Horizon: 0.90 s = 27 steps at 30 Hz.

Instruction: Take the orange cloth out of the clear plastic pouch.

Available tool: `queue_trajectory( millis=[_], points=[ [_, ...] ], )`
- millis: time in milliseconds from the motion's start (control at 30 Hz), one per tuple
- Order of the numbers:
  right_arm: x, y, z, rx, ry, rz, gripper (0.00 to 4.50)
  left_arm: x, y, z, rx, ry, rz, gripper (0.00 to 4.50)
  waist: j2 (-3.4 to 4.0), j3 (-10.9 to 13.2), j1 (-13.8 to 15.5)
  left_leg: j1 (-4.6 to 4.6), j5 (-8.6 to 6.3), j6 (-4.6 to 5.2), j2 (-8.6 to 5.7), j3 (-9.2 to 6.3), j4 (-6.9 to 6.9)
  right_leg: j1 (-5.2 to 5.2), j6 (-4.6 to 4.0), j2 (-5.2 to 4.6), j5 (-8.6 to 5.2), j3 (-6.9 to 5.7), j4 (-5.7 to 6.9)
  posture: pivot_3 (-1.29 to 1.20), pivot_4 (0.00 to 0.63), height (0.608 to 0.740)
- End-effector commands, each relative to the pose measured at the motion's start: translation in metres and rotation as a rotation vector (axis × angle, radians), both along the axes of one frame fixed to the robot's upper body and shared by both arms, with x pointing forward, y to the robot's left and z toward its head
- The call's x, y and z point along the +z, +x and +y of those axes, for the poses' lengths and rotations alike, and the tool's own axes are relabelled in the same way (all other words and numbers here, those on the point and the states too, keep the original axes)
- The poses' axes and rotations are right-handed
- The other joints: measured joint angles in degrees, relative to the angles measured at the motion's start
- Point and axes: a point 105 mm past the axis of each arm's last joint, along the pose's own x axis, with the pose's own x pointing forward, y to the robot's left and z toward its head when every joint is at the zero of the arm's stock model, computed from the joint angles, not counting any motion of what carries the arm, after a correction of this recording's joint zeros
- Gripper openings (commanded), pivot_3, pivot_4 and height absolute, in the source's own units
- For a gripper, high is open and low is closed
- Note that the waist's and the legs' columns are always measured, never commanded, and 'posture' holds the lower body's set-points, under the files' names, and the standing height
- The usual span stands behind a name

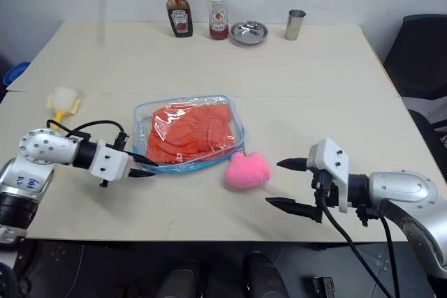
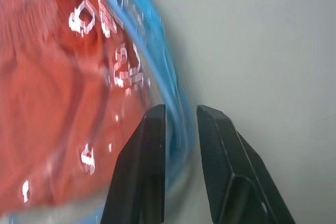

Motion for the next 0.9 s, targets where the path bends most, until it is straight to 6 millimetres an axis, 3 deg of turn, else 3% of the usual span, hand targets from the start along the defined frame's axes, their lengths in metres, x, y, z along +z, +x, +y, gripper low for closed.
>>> queue_trajectory(
  millis=[33,300,400,567,733,900],
  points=[
    [0.011,0.0,0.001,0.006,-0.006,-0.054,4.5,0.015,0.011,-0.002,0.082,-0.099,-0.02,0.95,0.0,0.0,0.11,0.01,0.0,0.0,0.0,-0.01,0.0,0.02,0.0,0.0,0.0,0.0,0.01,0.0,0.15,0.74],
    [0.012,0.003,0.004,0.015,-0.003,-0.069,4.5,0.021,0.001,-0.03,0.11,-0.233,0.079,0.95,-0.01,0.0,0.29,-0.03,0.0,0.01,-0.02,-0.04,0.02,0.03,0.0,-0.04,0.0,-0.02,-0.03,0.0,0.15,0.74],
    [0.013,0.004,0.005,0.019,-0.001,-0.074,4.5,0.021,-0.01,-0.033,0.117,-0.24,0.12,1.54,0.0,0.0,0.09,-0.03,0.0,0.01,-0.01,-0.05,0.01,0.03,0.0,-0.03,0.0,-0.01,-0.03,0.0,0.15,0.74],
    [0.012,0.004,0.01,0.059,-0.013,-0.086,4.5,0.013,-0.006,-0.034,0.176,-0.201,0.076,3.09,-0.01,0.0,0.14,0.01,0.01,0.0,0.0,-0.05,0.01,0.03,0.0,0.0,0.0,-0.01,0.01,0.0,0.15,0.74],
    [0.018,0.004,0.017,0.107,-0.01,-0.106,4.5,0.01,0.013,-0.038,0.256,-0.184,-0.046,3.09,-0.01,0.0,0.3,0.0,0.01,0.01,-0.02,-0.04,0.01,0.04,0.0,-0.02,0.0,0.0,0.0,0.0,0.15,0.74],
    [0.02,0.005,0.021,0.129,-0.013,-0.114,4.5,0.003,0.019,-0.043,0.266,-0.17,-0.063,3.09,-0.01,0.0,0.33,-0.01,0.01,0.0,-0.02,-0.04,0.02,0.03,0.0,-0.02,0.0,-0.01,-0.02,0.0,0.15,0.74]
  ],
)
